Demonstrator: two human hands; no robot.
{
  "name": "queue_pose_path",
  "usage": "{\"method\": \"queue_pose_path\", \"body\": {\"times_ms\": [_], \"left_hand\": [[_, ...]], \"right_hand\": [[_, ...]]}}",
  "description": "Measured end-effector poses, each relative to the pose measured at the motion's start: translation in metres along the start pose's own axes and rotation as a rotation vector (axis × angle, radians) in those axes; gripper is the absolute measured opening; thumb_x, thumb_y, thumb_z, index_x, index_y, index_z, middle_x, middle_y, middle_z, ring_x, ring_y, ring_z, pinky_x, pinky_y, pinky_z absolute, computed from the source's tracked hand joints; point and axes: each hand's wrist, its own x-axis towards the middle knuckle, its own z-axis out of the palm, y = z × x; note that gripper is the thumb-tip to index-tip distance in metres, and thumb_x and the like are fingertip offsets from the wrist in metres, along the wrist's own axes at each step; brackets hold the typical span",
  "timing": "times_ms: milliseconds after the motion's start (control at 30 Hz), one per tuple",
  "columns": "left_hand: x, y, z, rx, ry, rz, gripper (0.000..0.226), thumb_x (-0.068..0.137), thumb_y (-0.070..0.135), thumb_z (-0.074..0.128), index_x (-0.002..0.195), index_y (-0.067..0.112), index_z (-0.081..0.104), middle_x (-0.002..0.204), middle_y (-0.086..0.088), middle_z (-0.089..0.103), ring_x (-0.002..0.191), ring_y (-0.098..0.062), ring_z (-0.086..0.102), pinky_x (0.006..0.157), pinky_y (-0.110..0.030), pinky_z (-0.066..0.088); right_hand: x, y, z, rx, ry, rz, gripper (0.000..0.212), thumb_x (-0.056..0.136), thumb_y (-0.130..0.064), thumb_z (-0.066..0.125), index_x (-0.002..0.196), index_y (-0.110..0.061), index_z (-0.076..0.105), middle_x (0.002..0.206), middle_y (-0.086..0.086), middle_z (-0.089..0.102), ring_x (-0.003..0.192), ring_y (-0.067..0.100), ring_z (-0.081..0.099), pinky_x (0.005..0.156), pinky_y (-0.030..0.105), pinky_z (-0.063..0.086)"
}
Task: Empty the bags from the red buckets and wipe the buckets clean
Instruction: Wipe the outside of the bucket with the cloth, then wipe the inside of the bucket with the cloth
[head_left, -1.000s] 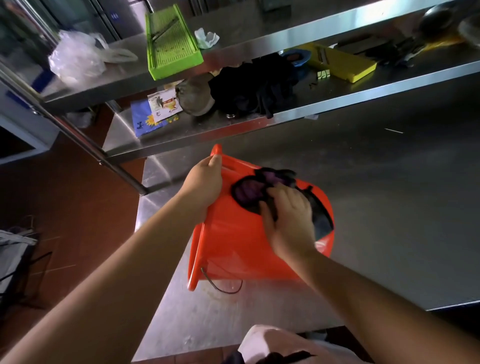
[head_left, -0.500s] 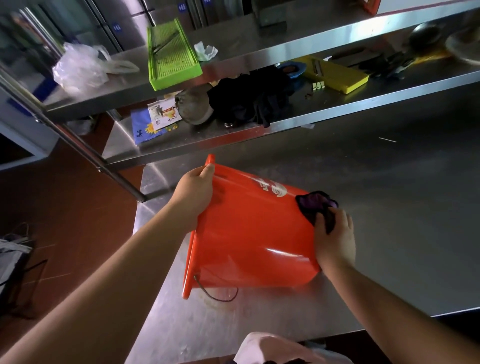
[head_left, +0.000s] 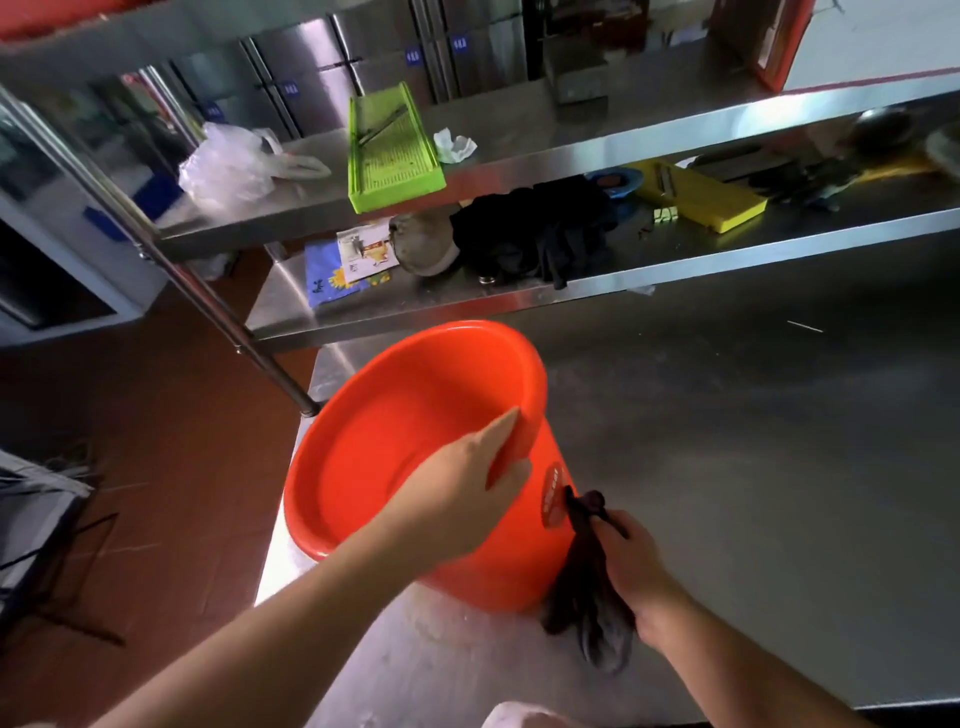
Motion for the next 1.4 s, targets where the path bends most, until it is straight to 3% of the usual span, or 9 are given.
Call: {"method": "queue_pose_path", "body": {"times_ms": [100,233,500,667,800,900,1033,1233,1400], "left_hand": [[-0.02,0.007,0.02,0.099,-0.121,0.111,0.067,0.104,0.043,0.054,0.164,0.027,0.029,0.157,-0.002,0.052,0.139,-0.02,0.049,0.107,-0.026,0.037],[-0.041,0.014,0.045,0.23,-0.224,0.158,0.069,0.105,0.052,0.046,0.165,0.037,0.017,0.152,0.002,0.054,0.134,-0.026,0.053,0.106,-0.036,0.045],[-0.067,0.011,0.076,0.293,-0.242,0.174,0.072,0.104,0.056,0.041,0.165,0.039,0.008,0.144,0.004,0.054,0.126,-0.028,0.055,0.1,-0.043,0.049],[-0.067,0.007,0.066,0.197,-0.125,0.15,0.069,0.098,0.065,0.044,0.159,0.037,0.028,0.135,0.008,0.058,0.121,-0.023,0.058,0.097,-0.04,0.051],[-0.059,-0.02,0.037,0.07,0.127,0.087,0.031,0.1,0.051,0.048,0.11,0.026,0.061,0.106,0.005,0.062,0.097,-0.023,0.063,0.082,-0.037,0.05],[-0.051,-0.064,0.009,0.029,0.355,-0.103,0.032,0.104,0.043,0.047,0.078,0.024,0.044,0.08,0.006,0.049,0.078,-0.025,0.056,0.065,-0.04,0.043],[-0.04,-0.124,-0.022,0.005,0.509,-0.331,0.042,0.107,0.032,0.048,0.069,0.023,0.033,0.067,0.006,0.043,0.064,-0.016,0.04,0.061,-0.038,0.025],[-0.026,-0.167,-0.036,-0.058,0.491,-0.459,0.022,0.103,0.043,0.052,0.089,0.027,0.048,0.09,0.013,0.053,0.077,-0.011,0.05,0.062,-0.029,0.033],[0.009,-0.185,-0.034,-0.135,0.436,-0.389,0.038,0.104,0.042,0.053,0.13,0.015,0.061,0.13,-0.01,0.061,0.119,-0.032,0.057,0.099,-0.039,0.046]], "right_hand": [[0.007,-0.008,-0.018,0.158,-0.007,0.05,0.021,0.096,-0.02,0.059,0.105,-0.005,0.069,0.087,0.018,0.074,0.071,0.023,0.07,0.061,0.03,0.054],[0.026,-0.037,-0.045,0.222,0.048,0.083,0.038,0.084,-0.042,0.065,0.11,-0.015,0.073,0.106,0.018,0.073,0.096,0.035,0.071,0.093,0.056,0.055],[0.048,-0.106,-0.068,0.343,0.167,-0.094,0.031,0.087,-0.037,0.065,0.112,-0.022,0.071,0.106,0.013,0.074,0.098,0.034,0.072,0.091,0.059,0.055],[0.047,-0.164,-0.047,0.046,0.213,-0.403,0.033,0.083,-0.049,0.06,0.11,-0.032,0.068,0.104,-0.002,0.073,0.099,0.022,0.07,0.086,0.04,0.056],[0.045,-0.205,-0.018,-0.337,0.262,-0.717,0.033,0.09,-0.054,0.052,0.118,-0.036,0.057,0.108,-0.016,0.06,0.098,0.01,0.056,0.082,0.03,0.041],[0.047,-0.23,0.014,-0.482,0.256,-0.909,0.029,0.093,-0.049,0.053,0.118,-0.033,0.055,0.105,-0.016,0.06,0.094,0.006,0.054,0.079,0.026,0.038],[0.058,-0.236,0.061,-0.669,0.14,-1.126,0.035,0.093,-0.033,0.061,0.125,-0.024,0.055,0.122,0.001,0.065,0.11,0.021,0.06,0.089,0.03,0.046],[0.078,-0.206,0.08,-1.152,-0.091,-0.962,0.062,0.079,-0.042,0.069,0.137,-0.037,0.048,0.132,-0.008,0.048,0.123,0.024,0.048,0.099,0.037,0.044],[0.085,-0.217,0.092,-1.115,-0.086,-0.826,0.039,0.078,-0.067,0.054,0.11,-0.044,0.047,0.118,-0.006,0.059,0.098,0.021,0.059,0.079,0.036,0.049]]}}
